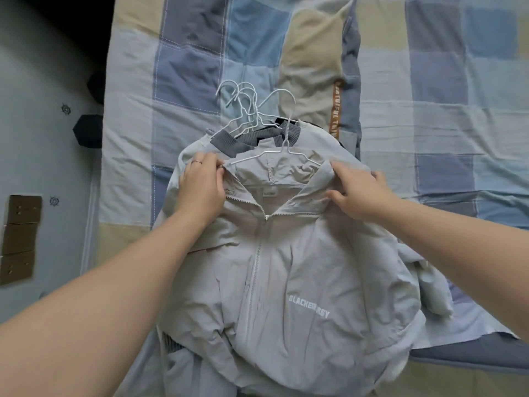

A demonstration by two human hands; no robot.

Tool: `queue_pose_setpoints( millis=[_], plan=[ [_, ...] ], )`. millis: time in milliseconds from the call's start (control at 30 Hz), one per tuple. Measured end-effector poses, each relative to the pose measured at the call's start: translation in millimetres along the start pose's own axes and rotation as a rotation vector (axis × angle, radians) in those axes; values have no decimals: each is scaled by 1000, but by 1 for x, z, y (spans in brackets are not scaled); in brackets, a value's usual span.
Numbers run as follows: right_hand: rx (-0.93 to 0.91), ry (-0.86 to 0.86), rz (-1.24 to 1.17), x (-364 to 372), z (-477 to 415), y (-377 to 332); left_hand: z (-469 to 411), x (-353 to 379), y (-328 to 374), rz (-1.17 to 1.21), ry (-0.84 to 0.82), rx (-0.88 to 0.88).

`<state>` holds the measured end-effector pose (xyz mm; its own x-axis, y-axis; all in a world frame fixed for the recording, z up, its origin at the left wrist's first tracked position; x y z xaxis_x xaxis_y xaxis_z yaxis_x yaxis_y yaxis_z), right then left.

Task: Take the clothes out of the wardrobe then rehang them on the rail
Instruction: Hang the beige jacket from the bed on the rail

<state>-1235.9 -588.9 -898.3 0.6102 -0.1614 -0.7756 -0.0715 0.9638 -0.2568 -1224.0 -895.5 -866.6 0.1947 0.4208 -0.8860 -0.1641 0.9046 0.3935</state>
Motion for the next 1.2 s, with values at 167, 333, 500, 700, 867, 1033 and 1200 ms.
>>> queue_pose_setpoints(
  millis=[167, 333, 500, 700, 867, 1033, 1200],
  plan=[
    [-105, 23, -86, -44, 47, -11, 65, -53, 16, 76, 61, -29],
    [-276, 10, -113, -101, 110, -33, 148, -108, 37, 133, 121, -128],
    [-433, 31, -2, -138, 174, -57, 241, -147, 63, 153, 218, -241],
    [-632, -8, 146, -146, 236, -87, 359, -163, 83, 153, 338, -406],
    [-811, -20, 212, -152, 288, -123, 452, -171, 94, 177, 427, -541],
    [-972, 33, 292, -145, 347, -153, 541, -172, 103, 207, 531, -624],
    [-1059, 102, 286, -116, 419, -163, 636, -158, 119, 223, 617, -663]
  ],
)
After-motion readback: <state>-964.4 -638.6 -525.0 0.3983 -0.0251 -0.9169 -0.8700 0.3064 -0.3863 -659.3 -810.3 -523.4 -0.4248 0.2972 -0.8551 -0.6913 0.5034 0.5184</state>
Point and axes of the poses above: each hand's wrist, its own z-axis away from the middle knuckle, its own x-axis out of the palm, y = z × x, the point moved 1 cm from there along -z, towards the middle knuckle, and after that the axes turned 2 degrees about -y, right-handed, at the moved point
